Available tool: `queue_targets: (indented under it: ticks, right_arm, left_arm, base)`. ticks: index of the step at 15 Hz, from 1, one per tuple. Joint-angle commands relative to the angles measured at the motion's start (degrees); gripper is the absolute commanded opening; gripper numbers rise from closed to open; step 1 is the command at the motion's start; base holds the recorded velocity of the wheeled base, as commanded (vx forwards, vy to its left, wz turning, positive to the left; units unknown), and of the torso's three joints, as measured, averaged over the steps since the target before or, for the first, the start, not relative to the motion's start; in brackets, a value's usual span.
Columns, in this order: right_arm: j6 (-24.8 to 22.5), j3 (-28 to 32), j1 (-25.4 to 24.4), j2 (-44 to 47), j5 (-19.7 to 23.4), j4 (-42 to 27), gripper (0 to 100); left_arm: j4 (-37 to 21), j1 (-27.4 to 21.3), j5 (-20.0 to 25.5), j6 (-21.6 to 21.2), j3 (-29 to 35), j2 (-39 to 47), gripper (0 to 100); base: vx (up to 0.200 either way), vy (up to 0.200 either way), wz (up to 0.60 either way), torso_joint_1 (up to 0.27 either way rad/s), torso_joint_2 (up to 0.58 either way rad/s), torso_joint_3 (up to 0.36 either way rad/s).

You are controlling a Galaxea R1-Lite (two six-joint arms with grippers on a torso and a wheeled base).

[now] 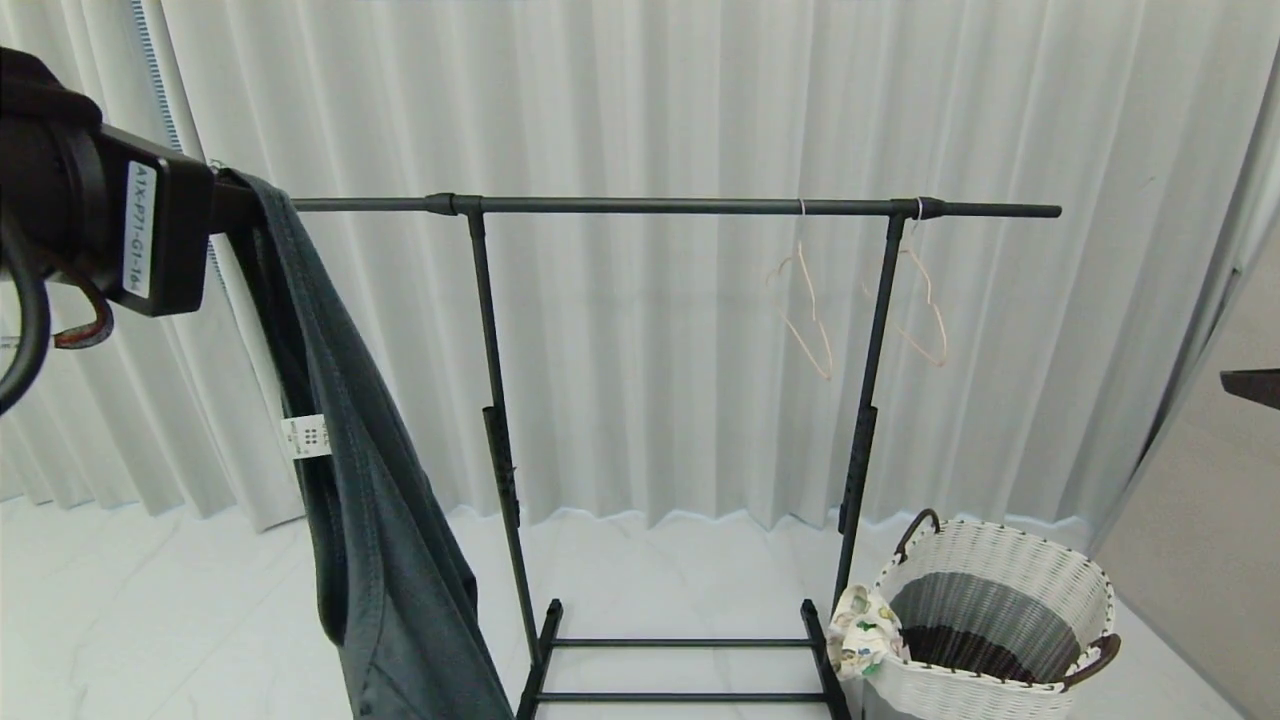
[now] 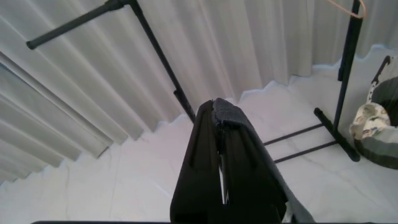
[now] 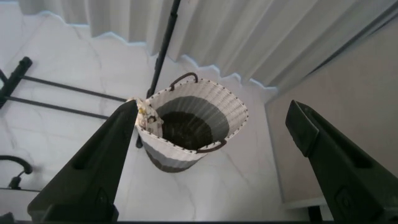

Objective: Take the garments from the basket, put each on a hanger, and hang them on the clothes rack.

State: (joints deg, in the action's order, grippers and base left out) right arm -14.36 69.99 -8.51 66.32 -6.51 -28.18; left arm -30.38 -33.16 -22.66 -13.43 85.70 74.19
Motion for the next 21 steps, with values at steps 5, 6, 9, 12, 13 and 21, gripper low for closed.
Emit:
queue_targets:
  ticks: [5, 6, 9, 12, 13, 21]
  right_arm:
    - [0.0, -2.6, 0.0, 0.1, -0.1, 2.8, 100]
    - [0.0, -3.5, 0.0, 0.1, -0.1, 4.4, 100]
    - [0.0, -4.9, 0.1, 0.5, 0.0, 7.1, 100]
    - [-0.1, -4.9, 0.4, 0.9, 0.0, 7.2, 100]
    - [0.0, -4.9, 0.9, 1.3, 0.0, 7.2, 100]
    - [0.4, -4.9, 4.7, 5.5, 2.3, 9.3, 100]
  left_arm:
    - [0.0, 0.0, 0.0, 0.0, 0.0, 0.2, 0]
    - [0.0, 0.0, 0.0, 0.0, 0.0, 0.2, 0]
    - [0.0, -0.1, 0.0, 0.0, 0.2, 0.3, 0]
    - [0.0, -0.2, 0.0, 0.0, 0.1, 0.3, 0]
    - [0.0, -0.2, 0.0, 0.0, 0.1, 0.3, 0]
    - [0.0, -0.7, 0.0, 0.0, 0.2, 0.8, 0]
  base:
    - [0.0, 0.0, 0.0, 0.236, -0.46, -0.227]
    - [0.0, 0.0, 0.0, 0.09, -0.18, -0.09]
    - [0.133, 0.0, 0.0, 0.03, -0.06, -0.03]
    - [0.2, 0.0, 0.0, 0.007, -0.01, -0.002]
    - [0.2, 0.0, 0.0, 0.022, 0.0, -0.007]
    - [0.2, 0.0, 0.0, 0.008, 0.0, 0.002]
